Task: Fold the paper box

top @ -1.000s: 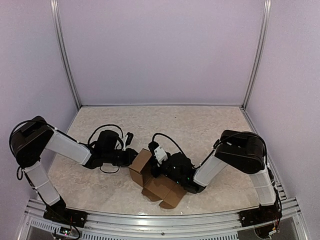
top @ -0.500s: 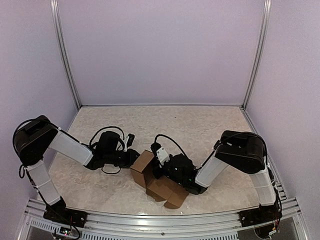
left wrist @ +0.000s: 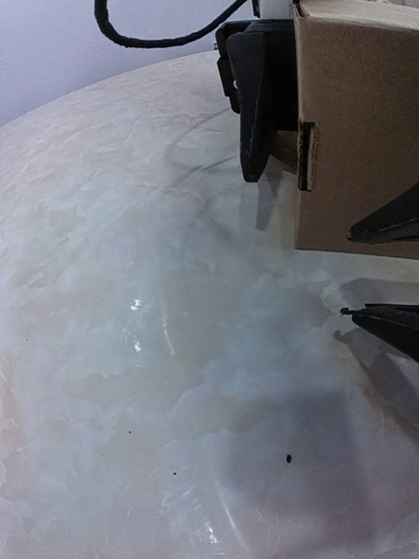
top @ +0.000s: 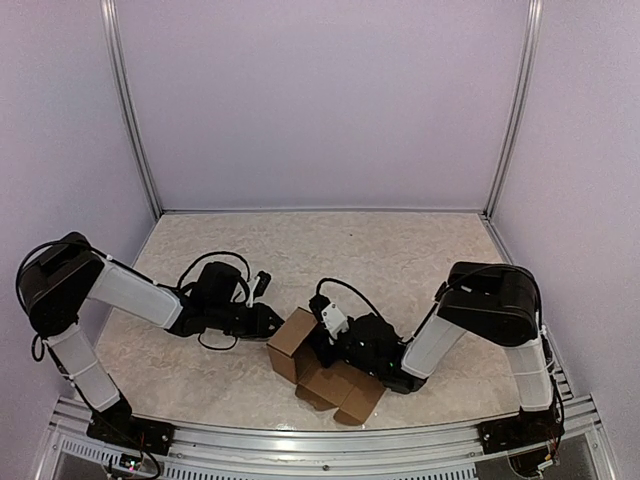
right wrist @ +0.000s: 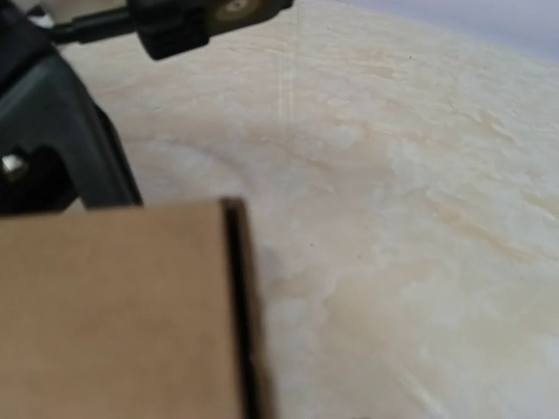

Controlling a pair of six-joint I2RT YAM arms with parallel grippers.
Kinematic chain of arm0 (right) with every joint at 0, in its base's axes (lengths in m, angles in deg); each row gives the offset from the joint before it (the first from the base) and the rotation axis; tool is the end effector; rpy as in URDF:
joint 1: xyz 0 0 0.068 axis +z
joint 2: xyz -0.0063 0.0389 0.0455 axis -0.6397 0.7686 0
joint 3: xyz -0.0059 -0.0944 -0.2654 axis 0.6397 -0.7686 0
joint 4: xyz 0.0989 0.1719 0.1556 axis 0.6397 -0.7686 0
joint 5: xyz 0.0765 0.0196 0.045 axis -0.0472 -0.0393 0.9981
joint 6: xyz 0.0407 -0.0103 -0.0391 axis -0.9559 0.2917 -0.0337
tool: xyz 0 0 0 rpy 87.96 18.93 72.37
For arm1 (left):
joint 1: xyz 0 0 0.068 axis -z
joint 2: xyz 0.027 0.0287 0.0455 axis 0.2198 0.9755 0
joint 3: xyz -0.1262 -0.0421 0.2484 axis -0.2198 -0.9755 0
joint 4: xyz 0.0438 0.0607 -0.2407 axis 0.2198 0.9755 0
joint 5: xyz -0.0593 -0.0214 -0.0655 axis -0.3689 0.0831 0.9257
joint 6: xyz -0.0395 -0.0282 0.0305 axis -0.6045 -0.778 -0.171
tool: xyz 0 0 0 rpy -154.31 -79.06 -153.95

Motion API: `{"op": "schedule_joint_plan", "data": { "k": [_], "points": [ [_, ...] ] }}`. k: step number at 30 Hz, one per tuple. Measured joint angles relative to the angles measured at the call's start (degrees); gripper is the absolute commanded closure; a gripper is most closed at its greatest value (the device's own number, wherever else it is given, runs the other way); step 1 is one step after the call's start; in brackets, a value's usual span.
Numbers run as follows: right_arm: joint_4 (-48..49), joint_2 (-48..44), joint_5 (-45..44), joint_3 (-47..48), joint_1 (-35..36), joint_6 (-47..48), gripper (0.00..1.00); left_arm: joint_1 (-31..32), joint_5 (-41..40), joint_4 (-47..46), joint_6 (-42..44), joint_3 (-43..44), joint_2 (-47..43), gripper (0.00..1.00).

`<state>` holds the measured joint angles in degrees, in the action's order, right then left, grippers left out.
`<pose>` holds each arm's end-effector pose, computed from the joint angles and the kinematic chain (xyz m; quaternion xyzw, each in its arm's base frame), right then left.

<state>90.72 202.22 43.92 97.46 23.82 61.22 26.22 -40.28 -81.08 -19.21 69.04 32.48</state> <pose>0.1838 0.3500 0.0944 -0.3003 0.7063 0.2968 0.5682 0.2310 -0.2067 0.1366 0.1181 0.8850 -0.3907 0.2242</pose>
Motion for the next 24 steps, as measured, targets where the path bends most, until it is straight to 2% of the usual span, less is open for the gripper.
{"op": "schedule_joint_plan", "data": {
  "k": [5, 13, 20, 24],
  "points": [
    [0.2, -1.9, 0.2, -1.9, 0.0, 0.2, 0.63, -0.2, -1.4, 3.7, 2.1, 0.3, -1.2, 0.76],
    [-0.6, -4.3, 1.1, -2.7, 0.0, 1.1, 0.46, -0.3, -5.3, 10.6, 5.0, 2.4, -3.7, 0.73],
    [-5.9, -10.9, 3.1, -5.3, 0.0, 3.7, 0.42, -0.3, -12.0, 21.7, 7.9, 6.6, -10.6, 0.74],
    [-12.5, -16.4, 4.5, -7.5, 0.0, 5.9, 0.40, -0.2, -15.5, 27.9, 9.0, 8.3, -15.0, 0.76]
  ]
}}
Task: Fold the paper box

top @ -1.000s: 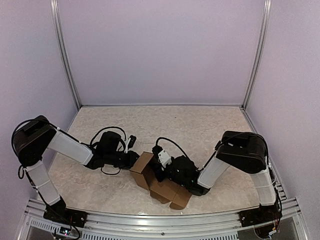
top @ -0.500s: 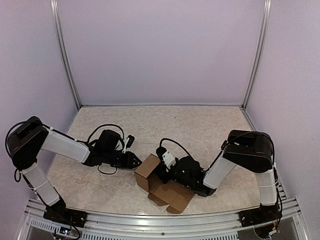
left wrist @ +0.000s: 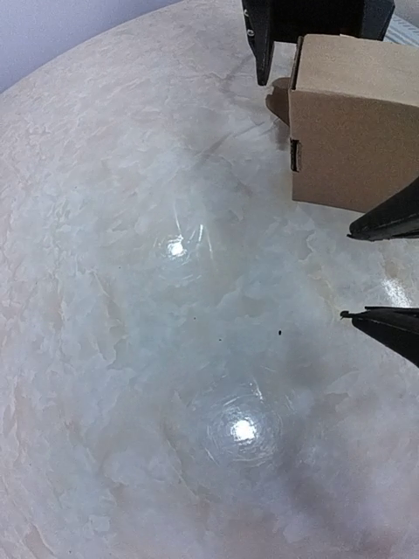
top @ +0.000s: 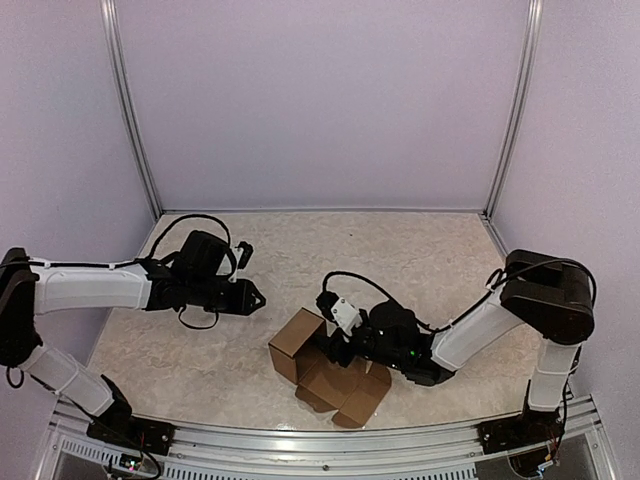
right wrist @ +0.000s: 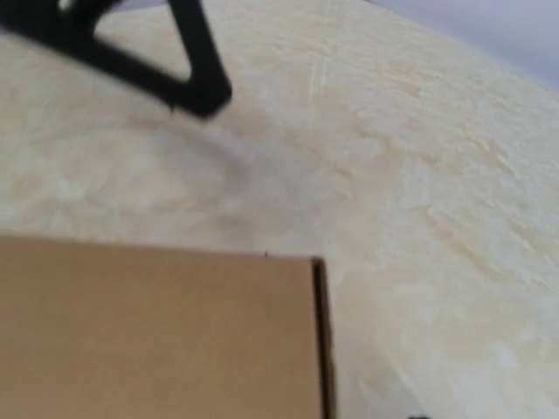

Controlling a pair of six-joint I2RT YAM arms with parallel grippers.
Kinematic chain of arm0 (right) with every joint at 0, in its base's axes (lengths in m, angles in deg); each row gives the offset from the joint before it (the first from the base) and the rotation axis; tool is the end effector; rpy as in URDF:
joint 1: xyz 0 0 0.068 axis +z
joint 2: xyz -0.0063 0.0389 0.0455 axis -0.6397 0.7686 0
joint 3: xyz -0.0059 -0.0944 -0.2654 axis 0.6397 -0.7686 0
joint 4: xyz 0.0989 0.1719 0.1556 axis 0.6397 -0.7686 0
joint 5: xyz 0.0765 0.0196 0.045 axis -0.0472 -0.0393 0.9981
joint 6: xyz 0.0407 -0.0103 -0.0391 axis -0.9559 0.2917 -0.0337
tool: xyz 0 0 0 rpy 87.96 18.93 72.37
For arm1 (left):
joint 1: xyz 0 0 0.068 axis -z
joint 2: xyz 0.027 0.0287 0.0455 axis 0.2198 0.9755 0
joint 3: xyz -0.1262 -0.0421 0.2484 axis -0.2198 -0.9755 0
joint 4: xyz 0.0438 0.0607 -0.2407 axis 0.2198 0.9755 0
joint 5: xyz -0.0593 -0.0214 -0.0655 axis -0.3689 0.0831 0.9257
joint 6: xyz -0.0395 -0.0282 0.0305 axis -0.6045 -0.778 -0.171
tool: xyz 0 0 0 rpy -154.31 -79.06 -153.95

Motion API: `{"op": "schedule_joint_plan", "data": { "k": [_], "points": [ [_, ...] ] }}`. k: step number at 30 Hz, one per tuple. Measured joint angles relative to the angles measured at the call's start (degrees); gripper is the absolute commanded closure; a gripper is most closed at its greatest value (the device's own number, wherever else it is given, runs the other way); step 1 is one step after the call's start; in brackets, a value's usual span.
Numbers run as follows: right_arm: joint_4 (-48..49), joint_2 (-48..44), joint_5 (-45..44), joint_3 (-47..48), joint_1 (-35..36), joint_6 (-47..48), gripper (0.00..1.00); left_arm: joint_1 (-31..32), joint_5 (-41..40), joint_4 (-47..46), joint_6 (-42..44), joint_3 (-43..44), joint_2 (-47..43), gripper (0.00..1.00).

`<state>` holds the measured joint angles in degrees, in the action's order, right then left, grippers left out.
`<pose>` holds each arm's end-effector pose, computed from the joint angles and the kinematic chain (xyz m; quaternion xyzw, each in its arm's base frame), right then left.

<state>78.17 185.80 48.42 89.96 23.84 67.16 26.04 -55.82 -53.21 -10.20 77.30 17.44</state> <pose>0.1643 0.3181 0.1422 -0.3712 0.6951 0.2793 0.5486 0.2230 -0.1854 0.2088 0.1310 0.9120 -0.2538 0.2944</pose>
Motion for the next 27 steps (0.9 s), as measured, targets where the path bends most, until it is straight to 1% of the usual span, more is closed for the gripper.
{"op": "schedule_joint_plan", "data": {
  "k": [5, 11, 12, 14, 15, 21, 27],
  "points": [
    [-8.2, -7.3, 1.3, -2.2, 0.0, 3.1, 0.40, 2.6, -1.8, 6.9, 1.5, 2.6, -4.1, 0.83],
    [-17.4, -14.1, 3.3, -2.5, 0.0, 5.2, 0.41, 8.1, 1.8, 9.0, 2.0, 5.2, -7.6, 0.89],
    [-18.7, -14.9, 3.4, -2.6, 0.0, 5.3, 0.41, 8.8, 2.4, 9.2, 2.0, 5.5, -7.6, 0.91],
    [-20.8, -16.5, 3.3, -3.1, 0.0, 5.4, 0.41, 10.3, 3.5, 9.3, 2.0, 6.0, -7.4, 0.99],
    [-21.5, -17.3, 3.3, -3.5, 0.0, 5.4, 0.41, 11.1, 3.9, 9.7, 2.0, 6.4, -7.2, 1.00],
    [-26.1, -21.1, 1.7, -5.7, 0.0, 5.2, 0.42, 13.5, 5.6, 10.1, 1.9, 7.7, -4.1, 1.00],
    [-28.6, -24.5, 0.0, -7.5, 0.0, 4.2, 0.42, 14.9, 6.5, 10.4, 1.7, 7.7, -1.3, 1.00]
  ]
}}
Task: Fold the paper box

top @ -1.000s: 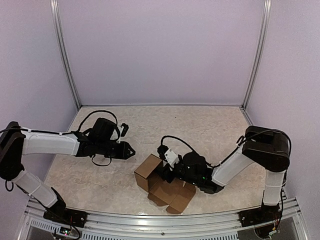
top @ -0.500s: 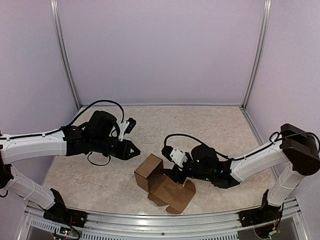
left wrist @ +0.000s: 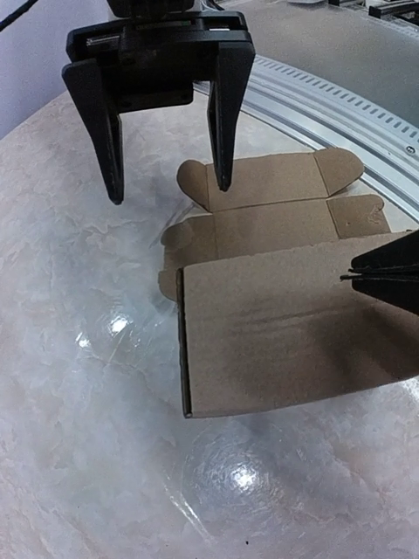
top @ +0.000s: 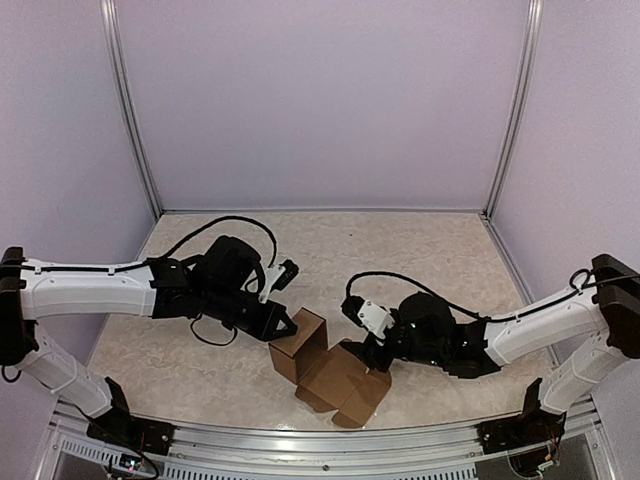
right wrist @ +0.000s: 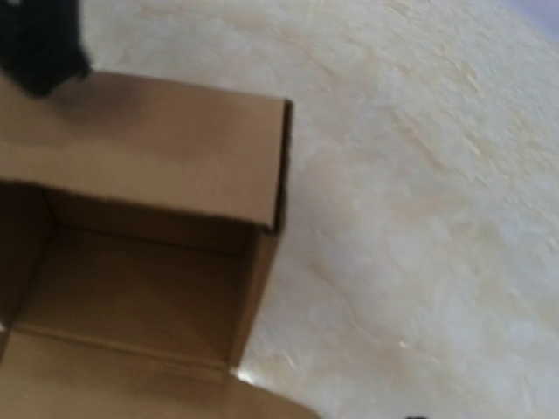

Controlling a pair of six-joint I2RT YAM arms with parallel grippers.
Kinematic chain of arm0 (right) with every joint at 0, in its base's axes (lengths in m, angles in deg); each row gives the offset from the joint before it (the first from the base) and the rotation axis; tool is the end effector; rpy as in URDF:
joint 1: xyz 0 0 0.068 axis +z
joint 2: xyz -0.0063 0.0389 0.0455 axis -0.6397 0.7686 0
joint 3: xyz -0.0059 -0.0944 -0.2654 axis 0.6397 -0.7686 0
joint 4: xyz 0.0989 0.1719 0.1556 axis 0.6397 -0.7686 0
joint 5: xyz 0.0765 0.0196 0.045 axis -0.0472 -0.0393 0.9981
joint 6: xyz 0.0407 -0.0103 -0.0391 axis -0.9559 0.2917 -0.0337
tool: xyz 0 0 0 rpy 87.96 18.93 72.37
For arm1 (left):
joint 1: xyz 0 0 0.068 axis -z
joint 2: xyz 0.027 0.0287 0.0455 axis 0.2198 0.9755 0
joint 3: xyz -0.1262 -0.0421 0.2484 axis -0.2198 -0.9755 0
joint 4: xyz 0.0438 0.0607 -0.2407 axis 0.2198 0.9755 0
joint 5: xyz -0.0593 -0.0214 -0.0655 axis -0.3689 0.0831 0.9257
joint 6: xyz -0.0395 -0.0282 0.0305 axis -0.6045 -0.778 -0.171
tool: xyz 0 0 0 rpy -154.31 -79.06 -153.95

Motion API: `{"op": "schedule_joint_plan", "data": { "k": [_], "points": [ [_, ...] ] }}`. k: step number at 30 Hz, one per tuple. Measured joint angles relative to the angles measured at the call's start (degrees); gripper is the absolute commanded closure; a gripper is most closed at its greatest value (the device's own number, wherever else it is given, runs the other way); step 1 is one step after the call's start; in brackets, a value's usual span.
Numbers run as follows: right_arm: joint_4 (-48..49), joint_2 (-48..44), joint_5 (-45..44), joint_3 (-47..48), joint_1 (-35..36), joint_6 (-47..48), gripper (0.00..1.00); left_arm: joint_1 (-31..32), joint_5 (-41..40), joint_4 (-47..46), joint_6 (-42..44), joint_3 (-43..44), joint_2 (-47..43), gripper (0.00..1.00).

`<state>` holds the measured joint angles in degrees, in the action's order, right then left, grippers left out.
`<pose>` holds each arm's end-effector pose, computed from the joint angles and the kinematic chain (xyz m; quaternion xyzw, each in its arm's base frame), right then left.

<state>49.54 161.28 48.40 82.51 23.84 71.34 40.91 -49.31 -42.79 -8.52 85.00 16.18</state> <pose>0.1332 0.2554 0.1841 -0.4330 0.7261 0.2140 0.4894 0.1664 -0.2420 0.2425 0.2806 0.8784 -0.3185 0.2196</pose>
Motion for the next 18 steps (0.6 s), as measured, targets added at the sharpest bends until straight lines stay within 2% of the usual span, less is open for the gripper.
{"op": "schedule_joint_plan", "data": {
  "k": [12, 18],
  "points": [
    [-4.7, -2.8, -2.1, -0.9, 0.0, -2.8, 0.42, 1.2, 0.3, -0.5, -0.4, -0.6, 2.9, 1.00],
    [-10.2, -3.3, -2.5, -0.1, -0.1, -6.6, 0.38, 1.4, 0.1, -1.7, -0.4, -0.9, 3.2, 1.00]
  ]
}}
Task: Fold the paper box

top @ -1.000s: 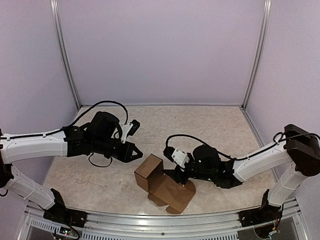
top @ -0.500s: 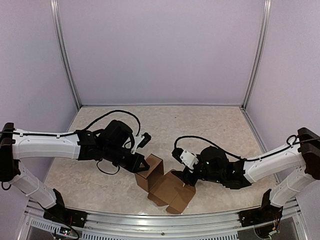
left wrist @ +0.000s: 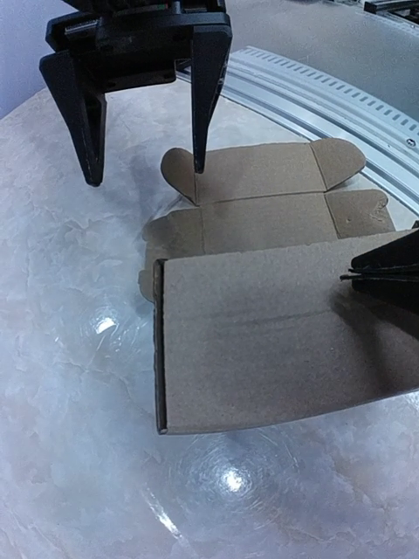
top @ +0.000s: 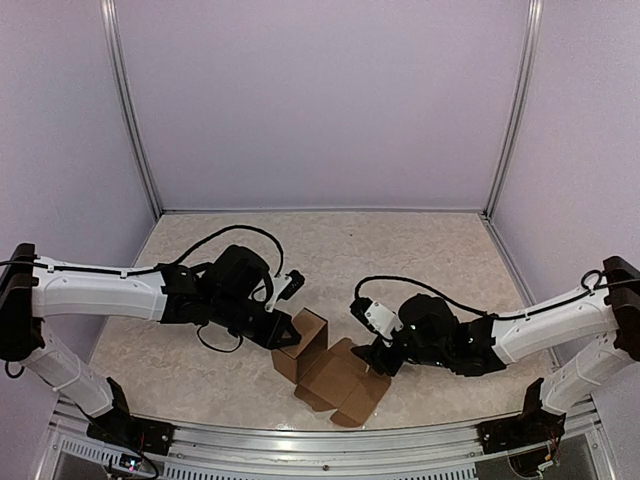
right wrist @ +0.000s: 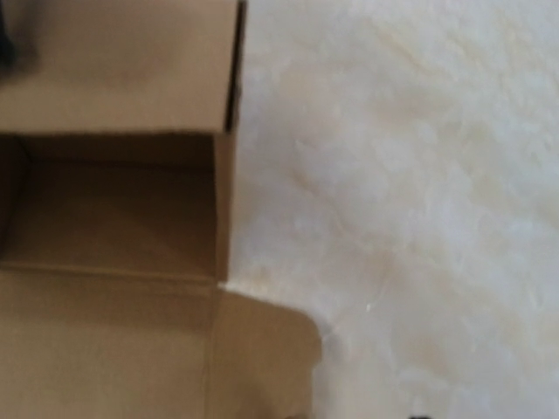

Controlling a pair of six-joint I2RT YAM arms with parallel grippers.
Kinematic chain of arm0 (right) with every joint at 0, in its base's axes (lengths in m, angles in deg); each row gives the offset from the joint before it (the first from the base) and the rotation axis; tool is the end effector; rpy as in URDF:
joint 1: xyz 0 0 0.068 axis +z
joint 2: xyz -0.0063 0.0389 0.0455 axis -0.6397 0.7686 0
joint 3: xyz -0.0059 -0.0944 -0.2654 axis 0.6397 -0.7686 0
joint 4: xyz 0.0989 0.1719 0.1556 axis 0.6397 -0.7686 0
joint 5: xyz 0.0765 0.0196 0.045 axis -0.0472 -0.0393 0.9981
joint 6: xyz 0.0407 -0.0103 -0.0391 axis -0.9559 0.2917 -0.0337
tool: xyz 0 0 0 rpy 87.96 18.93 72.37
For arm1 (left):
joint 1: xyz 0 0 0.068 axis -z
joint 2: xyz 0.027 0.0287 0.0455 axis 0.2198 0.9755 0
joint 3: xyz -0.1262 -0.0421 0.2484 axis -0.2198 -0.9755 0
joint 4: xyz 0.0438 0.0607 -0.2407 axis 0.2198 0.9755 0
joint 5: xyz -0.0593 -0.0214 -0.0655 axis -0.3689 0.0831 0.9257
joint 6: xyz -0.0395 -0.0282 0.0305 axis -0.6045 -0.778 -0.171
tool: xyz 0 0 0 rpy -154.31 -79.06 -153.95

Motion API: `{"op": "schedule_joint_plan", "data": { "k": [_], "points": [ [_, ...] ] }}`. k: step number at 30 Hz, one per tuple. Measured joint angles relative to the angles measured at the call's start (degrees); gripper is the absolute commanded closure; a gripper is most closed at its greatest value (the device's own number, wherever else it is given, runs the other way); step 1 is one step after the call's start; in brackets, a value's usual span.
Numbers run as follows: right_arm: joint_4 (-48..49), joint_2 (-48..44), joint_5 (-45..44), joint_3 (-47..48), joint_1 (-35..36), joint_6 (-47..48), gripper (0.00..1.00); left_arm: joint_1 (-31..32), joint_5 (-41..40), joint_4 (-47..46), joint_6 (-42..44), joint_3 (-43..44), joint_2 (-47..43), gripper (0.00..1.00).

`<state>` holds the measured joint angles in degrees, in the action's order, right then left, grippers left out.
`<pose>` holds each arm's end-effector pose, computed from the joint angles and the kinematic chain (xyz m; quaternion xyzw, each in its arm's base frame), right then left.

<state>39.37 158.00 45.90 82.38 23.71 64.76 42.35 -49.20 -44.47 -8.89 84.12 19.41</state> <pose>0.1288 0.2414 0.1808 -0.3987 0.7788 0.1939 0.4437 0.1642 -0.2518 0.2244 0.2888 0.8835 -0.3109 0.1982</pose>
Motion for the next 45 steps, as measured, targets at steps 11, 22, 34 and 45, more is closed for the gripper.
{"op": "schedule_joint_plan", "data": {
  "k": [11, 22, 34, 45],
  "points": [
    [-12.9, -6.4, 4.4, 1.5, -3.2, -9.7, 0.33, 0.1, -0.9, -0.1, 0.2, -0.1, -2.4, 0.87],
    [-20.2, -12.9, 12.0, -1.0, -5.7, -22.6, 0.32, 0.0, -2.5, -3.0, 1.9, -0.1, -10.6, 0.53],
    [-20.9, -8.0, 20.1, -4.0, -7.8, -29.4, 0.46, -1.9, -7.8, -8.8, 4.8, -1.1, -21.1, 0.02],
    [-17.3, -0.3, 24.7, -2.9, -8.5, -27.6, 0.80, -6.4, -9.0, -14.6, 4.7, -4.9, -28.1, 0.01]
  ]
}}
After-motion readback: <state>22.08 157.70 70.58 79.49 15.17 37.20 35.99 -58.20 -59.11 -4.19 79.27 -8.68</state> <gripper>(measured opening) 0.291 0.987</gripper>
